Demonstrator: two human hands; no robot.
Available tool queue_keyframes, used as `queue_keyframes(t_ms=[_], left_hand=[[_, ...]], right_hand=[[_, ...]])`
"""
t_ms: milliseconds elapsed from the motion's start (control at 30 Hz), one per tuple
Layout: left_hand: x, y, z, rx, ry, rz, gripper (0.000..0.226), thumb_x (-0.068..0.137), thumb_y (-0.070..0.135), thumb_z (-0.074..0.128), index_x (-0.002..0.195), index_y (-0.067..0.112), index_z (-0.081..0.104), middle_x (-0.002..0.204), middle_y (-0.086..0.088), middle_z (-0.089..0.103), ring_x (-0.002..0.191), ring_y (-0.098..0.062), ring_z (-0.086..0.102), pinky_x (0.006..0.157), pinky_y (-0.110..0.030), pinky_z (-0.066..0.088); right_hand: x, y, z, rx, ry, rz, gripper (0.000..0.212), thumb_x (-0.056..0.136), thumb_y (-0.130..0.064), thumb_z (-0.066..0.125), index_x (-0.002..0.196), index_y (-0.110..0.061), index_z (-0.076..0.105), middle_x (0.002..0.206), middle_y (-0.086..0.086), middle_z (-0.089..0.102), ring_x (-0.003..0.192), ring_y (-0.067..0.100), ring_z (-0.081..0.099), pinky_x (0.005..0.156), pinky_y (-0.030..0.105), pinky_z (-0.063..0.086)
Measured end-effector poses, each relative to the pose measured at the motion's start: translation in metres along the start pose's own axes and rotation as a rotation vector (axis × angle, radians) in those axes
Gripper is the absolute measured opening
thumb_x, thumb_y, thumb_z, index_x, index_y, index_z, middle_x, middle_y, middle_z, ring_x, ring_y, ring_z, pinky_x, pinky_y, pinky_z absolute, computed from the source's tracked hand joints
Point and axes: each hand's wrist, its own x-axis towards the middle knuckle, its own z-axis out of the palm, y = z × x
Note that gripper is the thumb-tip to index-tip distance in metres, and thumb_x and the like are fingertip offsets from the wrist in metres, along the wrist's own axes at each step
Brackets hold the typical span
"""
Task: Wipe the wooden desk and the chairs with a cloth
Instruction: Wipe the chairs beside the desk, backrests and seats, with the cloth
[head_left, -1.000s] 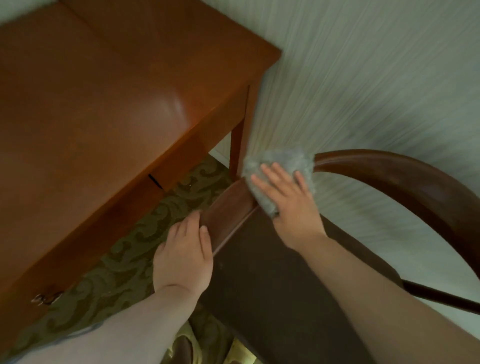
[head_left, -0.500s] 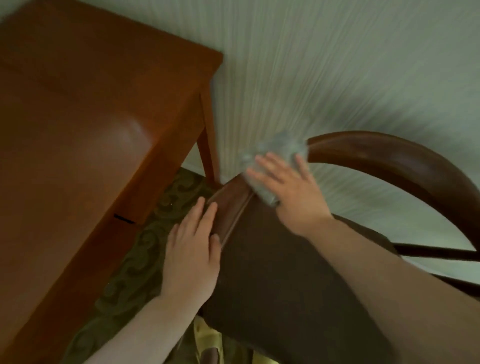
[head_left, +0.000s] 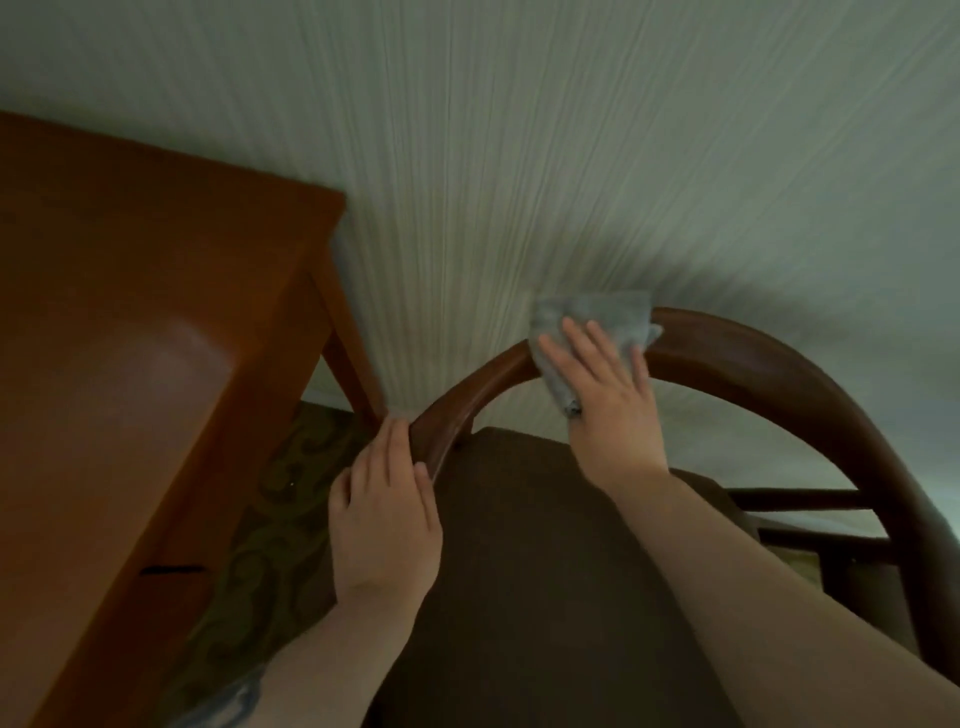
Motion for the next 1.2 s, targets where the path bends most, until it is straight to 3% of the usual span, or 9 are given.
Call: queue_keyframes(t_ms=[133, 333, 400, 500, 600, 800, 933, 1033, 1200], left_hand=[[0.001, 0.001, 0.000, 0.020, -0.022, -0.012, 0.052, 0.096, 0.034, 0.026, 0.142, 0.015, 0.041, 0.138, -0.006, 0.055, 0.124, -0.023, 0.054, 0.100, -0.043, 0.043], [0.001, -0.002, 0.004, 0.048, -0.023, 0.055, 0.055, 0.089, 0.028, 0.047, 0.141, 0.011, 0.042, 0.140, -0.008, 0.052, 0.127, -0.023, 0.052, 0.098, -0.044, 0.044], [0.002, -0.001, 0.002, 0.048, -0.032, 0.047, 0.053, 0.095, 0.030, 0.031, 0.146, 0.015, 0.035, 0.146, -0.005, 0.046, 0.134, -0.021, 0.044, 0.103, -0.044, 0.040], [0.002, -0.002, 0.002, 0.044, -0.038, 0.117, 0.054, 0.097, 0.031, 0.026, 0.149, 0.018, 0.028, 0.151, -0.004, 0.039, 0.139, -0.021, 0.037, 0.107, -0.045, 0.037], [0.003, -0.004, 0.006, 0.051, -0.050, 0.126, 0.055, 0.097, 0.032, 0.026, 0.151, 0.018, 0.024, 0.154, -0.004, 0.034, 0.141, -0.020, 0.032, 0.109, -0.045, 0.036], [0.003, -0.003, 0.007, 0.041, -0.035, 0.113, 0.050, 0.101, 0.032, 0.028, 0.148, 0.017, 0.032, 0.151, -0.003, 0.039, 0.138, -0.018, 0.037, 0.108, -0.044, 0.036], [0.006, -0.002, -0.002, -0.131, -0.052, 0.063, 0.049, 0.098, 0.024, 0.037, 0.148, 0.020, 0.034, 0.149, -0.001, 0.043, 0.137, -0.017, 0.039, 0.112, -0.040, 0.031], [0.003, -0.008, -0.006, -0.372, -0.034, -0.028, 0.047, 0.099, 0.015, 0.041, 0.145, 0.022, 0.039, 0.146, 0.005, 0.045, 0.135, -0.008, 0.038, 0.111, -0.028, 0.028], [-0.011, -0.022, -0.023, -0.604, 0.008, -0.078, 0.046, 0.099, 0.011, 0.034, 0.142, 0.027, 0.043, 0.143, 0.017, 0.040, 0.130, 0.006, 0.031, 0.106, -0.015, 0.022]], right_hand=[[0.009, -0.042, 0.006, 0.202, 0.200, 0.424, 0.079, 0.088, 0.000, 0.050, 0.153, -0.034, 0.019, 0.162, -0.008, 0.004, 0.149, 0.012, -0.008, 0.121, 0.048, 0.001], [0.009, -0.094, 0.016, 0.060, -0.243, -0.355, 0.066, 0.089, -0.013, 0.051, 0.150, -0.031, 0.031, 0.161, -0.006, 0.018, 0.149, 0.012, -0.001, 0.118, 0.040, -0.014], [0.025, -0.058, 0.013, -0.002, -0.133, -0.277, 0.067, 0.087, -0.010, 0.054, 0.148, -0.029, 0.035, 0.159, -0.005, 0.026, 0.149, 0.013, 0.007, 0.117, 0.037, -0.015], [0.036, -0.017, 0.006, 0.034, 0.139, 0.122, 0.063, 0.087, -0.007, 0.056, 0.145, -0.025, 0.042, 0.156, -0.002, 0.031, 0.149, 0.016, 0.010, 0.120, 0.043, -0.006], [0.031, -0.051, 0.015, 0.128, 0.186, 0.324, 0.062, 0.087, -0.008, 0.054, 0.145, -0.025, 0.041, 0.160, -0.001, 0.022, 0.150, 0.018, 0.000, 0.121, 0.048, -0.002], [0.007, -0.072, 0.027, 0.133, -0.099, -0.289, 0.069, 0.085, -0.010, 0.055, 0.149, -0.026, 0.035, 0.157, -0.005, 0.029, 0.148, 0.012, 0.008, 0.119, 0.035, -0.013], [0.013, -0.022, 0.016, 0.177, 0.085, 0.022, 0.075, 0.085, -0.002, 0.054, 0.151, -0.028, 0.031, 0.159, -0.010, 0.021, 0.148, 0.007, 0.002, 0.121, 0.038, -0.006], [0.010, -0.060, 0.021, 0.313, 0.140, 0.200, 0.068, 0.087, -0.003, 0.053, 0.149, -0.025, 0.037, 0.160, -0.008, 0.021, 0.149, 0.008, 0.000, 0.122, 0.042, -0.004], [-0.066, -0.140, 0.042, 0.419, -0.276, -0.205, 0.068, 0.094, -0.021, 0.043, 0.154, -0.030, 0.013, 0.162, -0.012, -0.007, 0.143, 0.004, -0.025, 0.118, 0.041, -0.013]])
